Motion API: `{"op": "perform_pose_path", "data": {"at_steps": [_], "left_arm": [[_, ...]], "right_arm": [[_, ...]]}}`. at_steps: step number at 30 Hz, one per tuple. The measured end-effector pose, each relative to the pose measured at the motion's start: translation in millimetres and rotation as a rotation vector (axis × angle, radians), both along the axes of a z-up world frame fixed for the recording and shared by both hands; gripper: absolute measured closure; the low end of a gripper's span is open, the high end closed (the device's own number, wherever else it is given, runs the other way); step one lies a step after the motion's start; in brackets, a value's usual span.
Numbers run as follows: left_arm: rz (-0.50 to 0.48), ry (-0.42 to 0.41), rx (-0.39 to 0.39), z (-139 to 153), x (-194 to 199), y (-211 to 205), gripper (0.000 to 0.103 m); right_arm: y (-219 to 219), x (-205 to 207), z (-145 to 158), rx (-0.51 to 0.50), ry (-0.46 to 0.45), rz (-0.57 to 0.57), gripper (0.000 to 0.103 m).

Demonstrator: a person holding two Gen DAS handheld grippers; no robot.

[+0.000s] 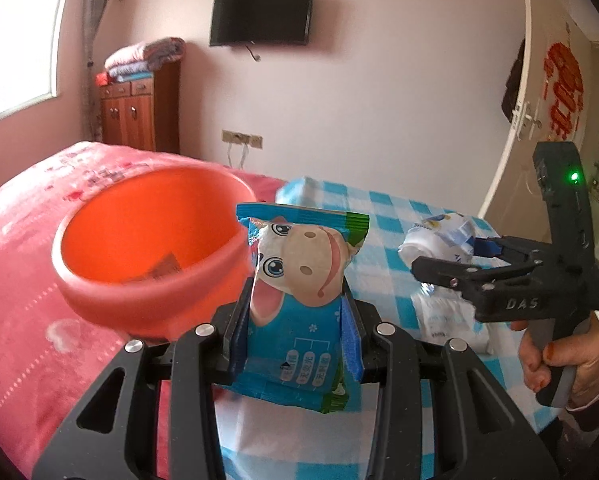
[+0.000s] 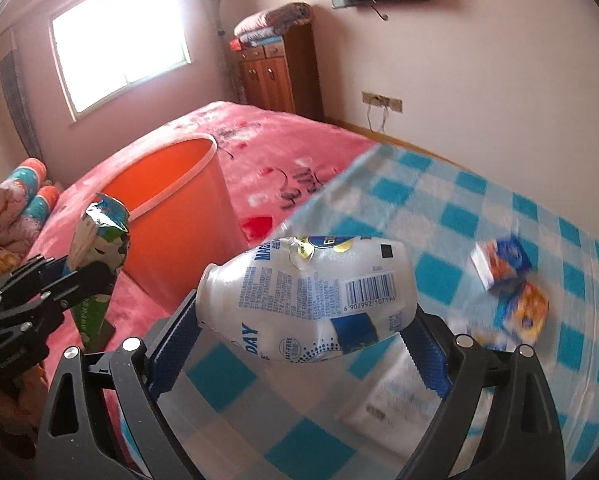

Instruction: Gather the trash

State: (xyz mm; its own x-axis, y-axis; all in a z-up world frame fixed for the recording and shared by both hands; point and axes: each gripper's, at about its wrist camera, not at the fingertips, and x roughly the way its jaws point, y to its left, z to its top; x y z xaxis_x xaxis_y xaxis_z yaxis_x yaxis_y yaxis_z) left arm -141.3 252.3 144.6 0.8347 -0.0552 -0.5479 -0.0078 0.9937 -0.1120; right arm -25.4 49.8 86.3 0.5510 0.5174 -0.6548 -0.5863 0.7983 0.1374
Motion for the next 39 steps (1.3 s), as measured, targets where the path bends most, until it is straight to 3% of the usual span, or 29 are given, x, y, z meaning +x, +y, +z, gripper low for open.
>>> {"op": "perform_pose_path", "data": {"at_steps": [9, 17, 25, 27, 29, 35, 39], "left_arm": [[0.147, -0.038, 0.043, 24, 19, 52, 0.063], [0.267, 0.046, 0.031, -8, 52, 93, 0.063], [0.303, -0.030, -0.036, -6, 13, 103, 0.063], [0.323, -0.044, -0.031, -7, -4, 104, 0.059], [0.340, -0.041, -0.025, -12, -19, 103, 0.045], [0.349, 0.036, -0.055, -55, -55, 100, 0.026], [0.336, 0.129, -0.108, -96, -53, 94, 0.026]], "right_arm": [[63, 20, 41, 0.039, -0.040, 0.130, 0.011], [115, 31, 35, 0.025, -0.049, 0.200, 0.011], [140, 36, 39, 0.051, -0.057, 0.250, 0.011], [152, 33, 40, 0.048, -0.074, 0.275, 0.011], [166, 34, 38, 0.036, -0.080, 0.298, 0.011], [190, 37, 20, 0.016, -0.036, 0.315, 0.008], [176, 37, 18, 0.063, -0.027, 0.290, 0.007]]}}
